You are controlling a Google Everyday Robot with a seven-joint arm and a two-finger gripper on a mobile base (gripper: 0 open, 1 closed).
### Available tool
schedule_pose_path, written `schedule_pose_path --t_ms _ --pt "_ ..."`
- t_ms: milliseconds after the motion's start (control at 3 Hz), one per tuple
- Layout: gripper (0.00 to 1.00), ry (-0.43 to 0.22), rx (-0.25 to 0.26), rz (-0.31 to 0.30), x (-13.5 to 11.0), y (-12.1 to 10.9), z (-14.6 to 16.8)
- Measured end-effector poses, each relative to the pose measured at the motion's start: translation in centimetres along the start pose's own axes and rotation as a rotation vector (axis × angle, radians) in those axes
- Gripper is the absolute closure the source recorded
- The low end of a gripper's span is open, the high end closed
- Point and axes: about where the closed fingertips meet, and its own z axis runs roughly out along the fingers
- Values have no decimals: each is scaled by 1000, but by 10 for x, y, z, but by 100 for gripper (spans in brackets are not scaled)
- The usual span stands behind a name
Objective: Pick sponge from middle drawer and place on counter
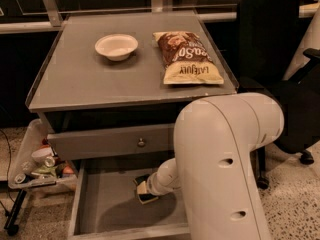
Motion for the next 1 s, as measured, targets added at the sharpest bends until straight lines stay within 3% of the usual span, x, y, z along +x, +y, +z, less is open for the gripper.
schedule_pose_path --t_ms 333,667,1000 --pt "88 0 0 0 0 0 0" --pt "100 0 0 0 -2 2 -6" --pt "100 -25 -52 -5 -3 9 -30"
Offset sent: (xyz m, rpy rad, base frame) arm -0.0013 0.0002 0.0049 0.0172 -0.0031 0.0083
